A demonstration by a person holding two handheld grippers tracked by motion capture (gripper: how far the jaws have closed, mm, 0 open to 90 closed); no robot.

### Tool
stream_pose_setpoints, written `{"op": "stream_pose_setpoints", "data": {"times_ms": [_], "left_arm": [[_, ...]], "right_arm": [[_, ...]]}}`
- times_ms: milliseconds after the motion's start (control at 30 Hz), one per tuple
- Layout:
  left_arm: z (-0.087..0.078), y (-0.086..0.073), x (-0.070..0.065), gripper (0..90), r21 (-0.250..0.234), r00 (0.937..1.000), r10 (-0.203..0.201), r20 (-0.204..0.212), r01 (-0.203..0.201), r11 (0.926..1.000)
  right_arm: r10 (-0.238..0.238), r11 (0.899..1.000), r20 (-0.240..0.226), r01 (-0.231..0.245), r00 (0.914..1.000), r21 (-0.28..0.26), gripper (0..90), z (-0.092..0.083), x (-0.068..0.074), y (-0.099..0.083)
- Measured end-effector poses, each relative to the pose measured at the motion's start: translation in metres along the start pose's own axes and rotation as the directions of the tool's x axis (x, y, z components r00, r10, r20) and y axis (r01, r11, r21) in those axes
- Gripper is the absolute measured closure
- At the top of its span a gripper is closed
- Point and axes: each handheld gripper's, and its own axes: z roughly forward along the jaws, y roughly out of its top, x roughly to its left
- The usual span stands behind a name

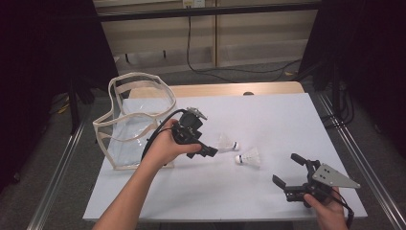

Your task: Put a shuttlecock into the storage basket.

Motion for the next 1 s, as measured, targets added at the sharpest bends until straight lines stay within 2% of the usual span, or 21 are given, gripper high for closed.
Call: {"op": "stream_pose_setpoints", "data": {"times_ms": [600, 1000], "left_arm": [[0.021, -0.004, -0.003, 9.1, 0.024, 0.9994, 0.034, 0.001, -0.034, 0.9992], [0.034, -0.005, -0.007, 8.6, 0.019, 0.9991, 0.041, 0.011, -0.042, 0.9989]], "right_arm": [[-0.001, 1.000, 0.000, 0.001, 1.0000, 0.002, 0.7, 0.000, 0.000, 0.000], [-0.001, 1.000, 0.002, 0.001, 1.0000, 0.002, 0.7, 0.000, 0.000, 0.000]]}}
